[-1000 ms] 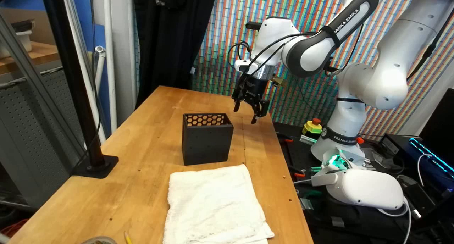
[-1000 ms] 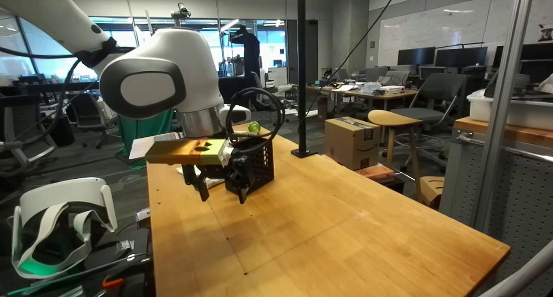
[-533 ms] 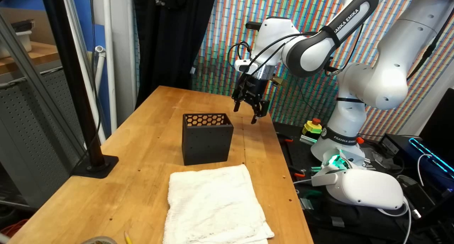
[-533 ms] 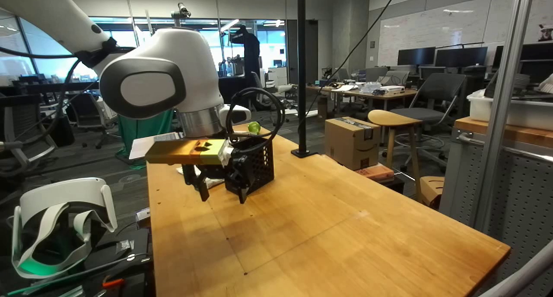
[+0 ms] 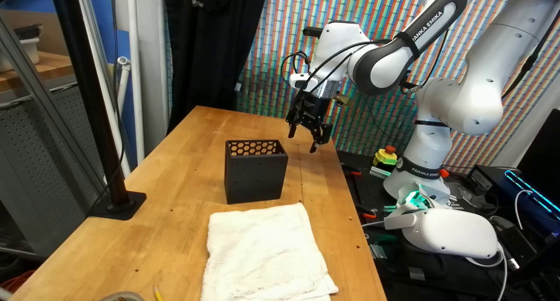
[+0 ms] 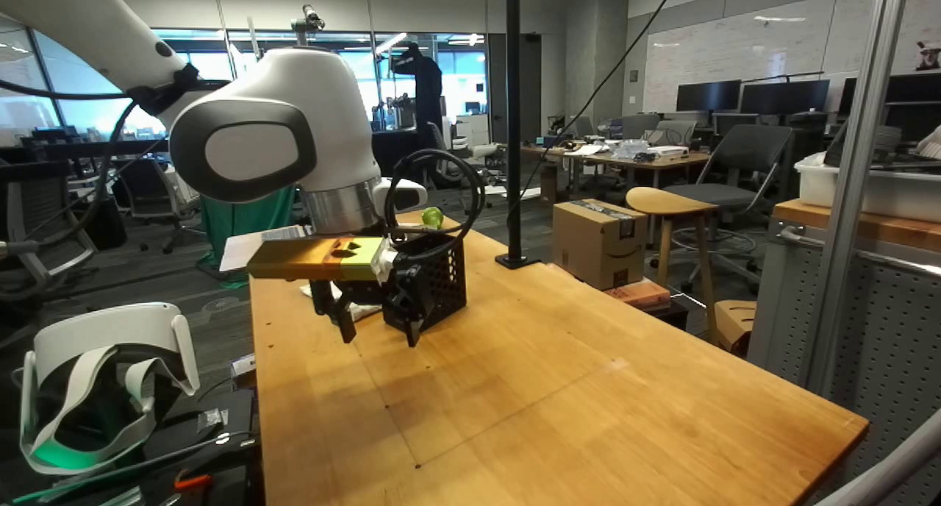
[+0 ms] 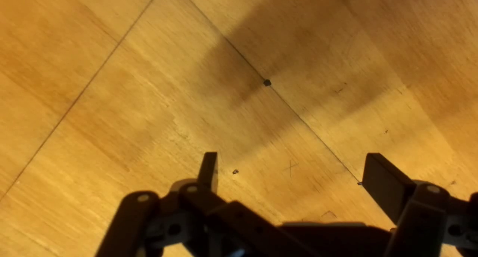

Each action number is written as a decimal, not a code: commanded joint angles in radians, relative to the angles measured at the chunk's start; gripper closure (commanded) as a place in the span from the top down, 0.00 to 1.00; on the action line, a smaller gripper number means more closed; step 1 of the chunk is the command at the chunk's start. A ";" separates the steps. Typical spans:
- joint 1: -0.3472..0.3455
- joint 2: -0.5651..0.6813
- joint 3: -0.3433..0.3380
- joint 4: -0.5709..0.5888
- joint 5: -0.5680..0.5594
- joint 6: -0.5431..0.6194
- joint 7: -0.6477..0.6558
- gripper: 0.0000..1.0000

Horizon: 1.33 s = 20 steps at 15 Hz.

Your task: Pick up the cloth from the table and put it in the box

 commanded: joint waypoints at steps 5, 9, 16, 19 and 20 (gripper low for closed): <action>-0.002 -0.002 0.003 0.001 0.001 -0.004 0.000 1.00; -0.002 -0.002 0.003 0.001 0.001 -0.004 0.000 1.00; -0.002 -0.002 0.003 0.001 0.001 -0.004 0.000 1.00; -0.013 -0.005 0.014 0.008 -0.030 -0.005 0.012 1.00; -0.020 -0.009 0.021 0.015 -0.053 -0.005 0.015 1.00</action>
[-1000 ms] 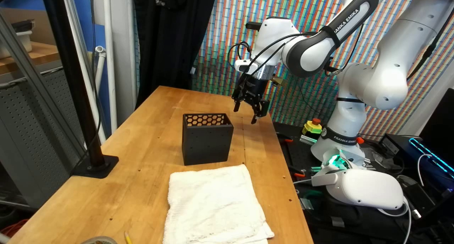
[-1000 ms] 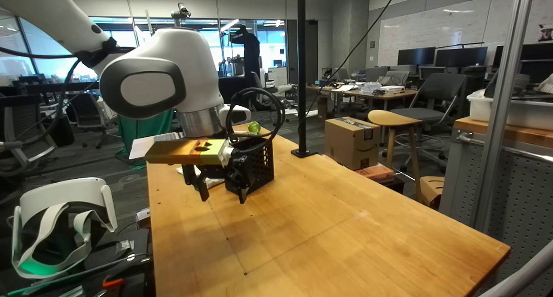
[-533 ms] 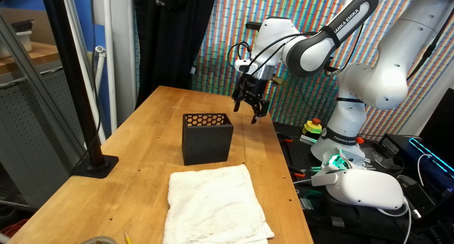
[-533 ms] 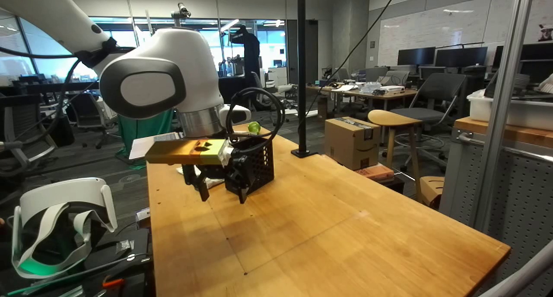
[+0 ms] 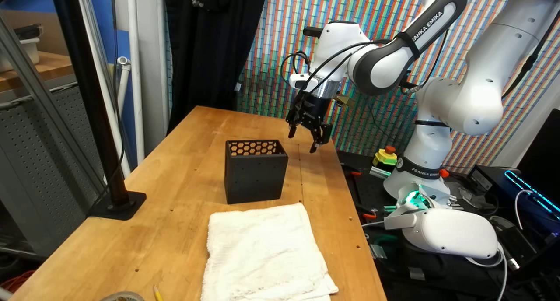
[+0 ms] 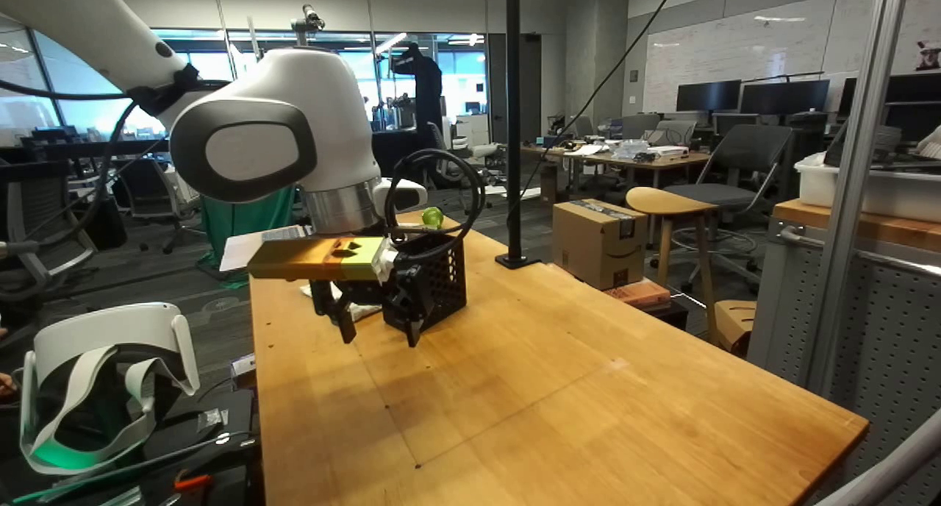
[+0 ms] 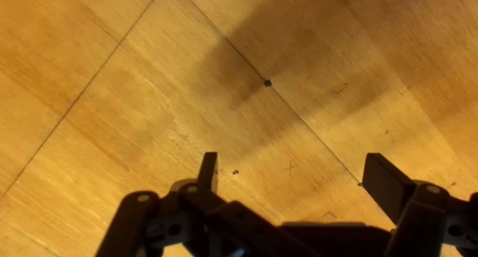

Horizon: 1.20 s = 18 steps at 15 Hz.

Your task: Pick up the cloth from the table and put it in the box

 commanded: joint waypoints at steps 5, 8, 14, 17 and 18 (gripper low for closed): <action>-0.055 -0.061 0.051 0.078 -0.203 0.007 0.042 1.00; -0.059 -0.093 0.068 0.136 -0.275 -0.008 0.050 1.00; 0.043 -0.054 0.101 0.258 -0.215 -0.011 0.015 1.00; 0.129 -0.001 0.111 0.310 -0.127 -0.008 -0.030 1.00; 0.150 0.018 0.116 0.329 -0.100 -0.010 -0.041 1.00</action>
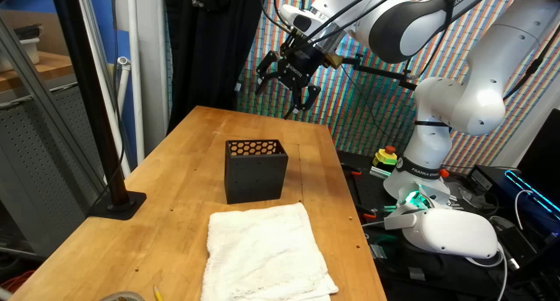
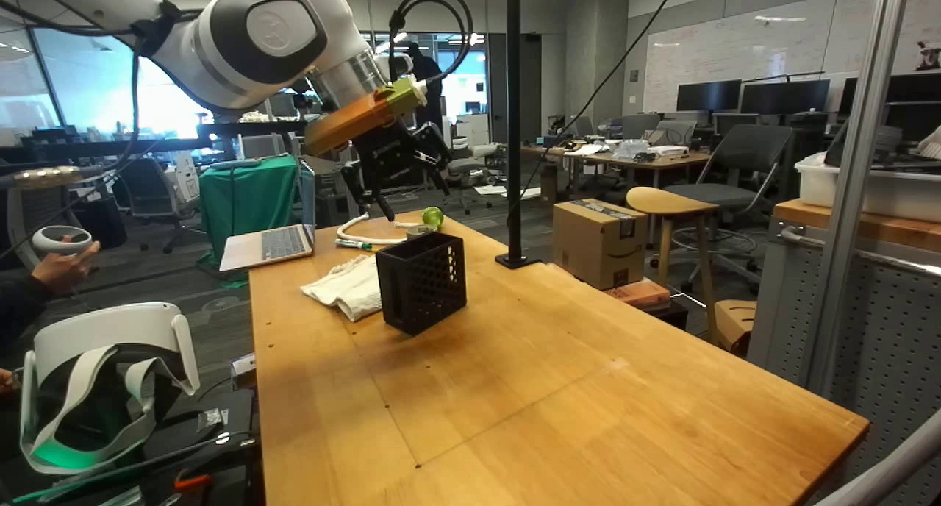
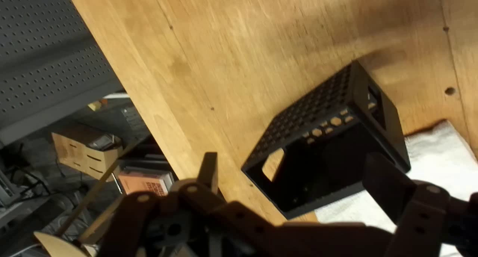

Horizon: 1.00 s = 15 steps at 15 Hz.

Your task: Pick up the cloth from the table and put it in the box

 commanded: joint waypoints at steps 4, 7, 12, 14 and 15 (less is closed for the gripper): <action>0.103 0.168 0.039 0.160 0.153 -0.021 -0.107 1.00; 0.096 0.249 0.073 0.223 0.179 -0.038 -0.141 1.00; 0.070 0.395 0.134 0.328 0.244 -0.075 -0.206 1.00; 0.057 0.451 0.168 0.363 0.271 -0.087 -0.223 1.00; 0.050 0.471 0.183 0.374 0.278 -0.095 -0.228 1.00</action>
